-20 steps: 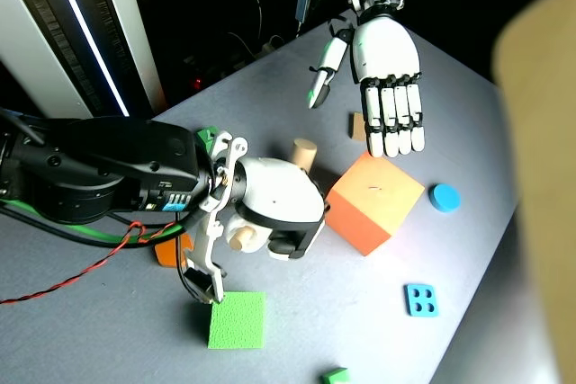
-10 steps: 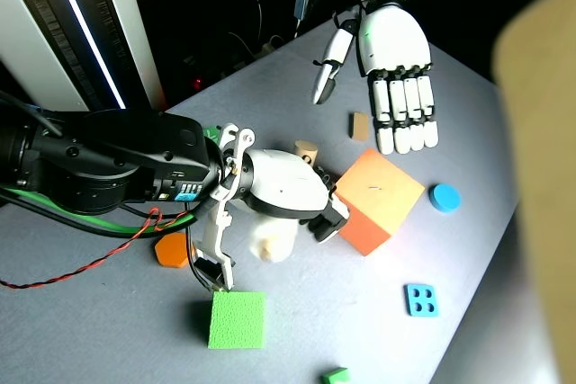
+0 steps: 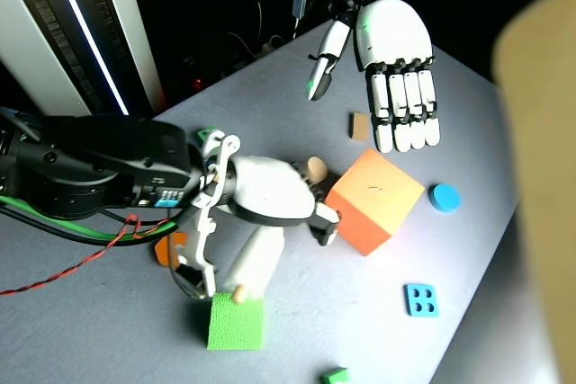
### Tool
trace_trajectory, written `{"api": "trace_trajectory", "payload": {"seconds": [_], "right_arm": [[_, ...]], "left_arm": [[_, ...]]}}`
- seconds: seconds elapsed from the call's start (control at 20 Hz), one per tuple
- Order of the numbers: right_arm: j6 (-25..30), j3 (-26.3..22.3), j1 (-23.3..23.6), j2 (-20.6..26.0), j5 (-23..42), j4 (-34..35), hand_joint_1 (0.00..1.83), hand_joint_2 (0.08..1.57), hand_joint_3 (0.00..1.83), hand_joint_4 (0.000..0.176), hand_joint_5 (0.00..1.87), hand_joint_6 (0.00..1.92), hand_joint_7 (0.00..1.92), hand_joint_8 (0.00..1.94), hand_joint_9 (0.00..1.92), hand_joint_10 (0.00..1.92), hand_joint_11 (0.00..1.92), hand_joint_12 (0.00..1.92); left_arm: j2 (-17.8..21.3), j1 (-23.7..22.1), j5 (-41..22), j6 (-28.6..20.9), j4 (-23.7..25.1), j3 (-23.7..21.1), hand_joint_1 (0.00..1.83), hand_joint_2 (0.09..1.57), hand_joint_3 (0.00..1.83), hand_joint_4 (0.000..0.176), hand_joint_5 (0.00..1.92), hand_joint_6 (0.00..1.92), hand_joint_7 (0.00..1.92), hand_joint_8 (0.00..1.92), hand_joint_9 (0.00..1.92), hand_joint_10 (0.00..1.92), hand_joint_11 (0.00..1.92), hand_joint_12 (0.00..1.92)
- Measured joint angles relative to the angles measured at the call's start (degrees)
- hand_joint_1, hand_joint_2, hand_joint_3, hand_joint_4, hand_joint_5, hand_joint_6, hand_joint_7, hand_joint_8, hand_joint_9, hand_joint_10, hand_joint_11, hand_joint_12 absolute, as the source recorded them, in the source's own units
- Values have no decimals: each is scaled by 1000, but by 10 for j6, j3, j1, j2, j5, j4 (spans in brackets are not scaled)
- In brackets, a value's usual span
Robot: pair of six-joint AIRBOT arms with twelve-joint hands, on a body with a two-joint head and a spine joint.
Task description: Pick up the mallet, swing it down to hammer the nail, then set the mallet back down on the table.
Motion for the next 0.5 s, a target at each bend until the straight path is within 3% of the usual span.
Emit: {"api": "trace_trajectory", "payload": {"seconds": [0.2,0.5], "right_arm": [[4,-20,21,21,0,0,447,1174,0,0,340,0,381,0,394,0,85,741],[31,-60,53,58,13,0,429,1129,0,0,297,3,324,2,329,1,6,782]], "left_arm": [[5,-11,7,1,1,0,0,1171,0,0,13,2,18,5,5,1,1,1],[5,-18,12,3,0,0,0,1177,0,0,20,6,13,3,7,1,10,5]]}}
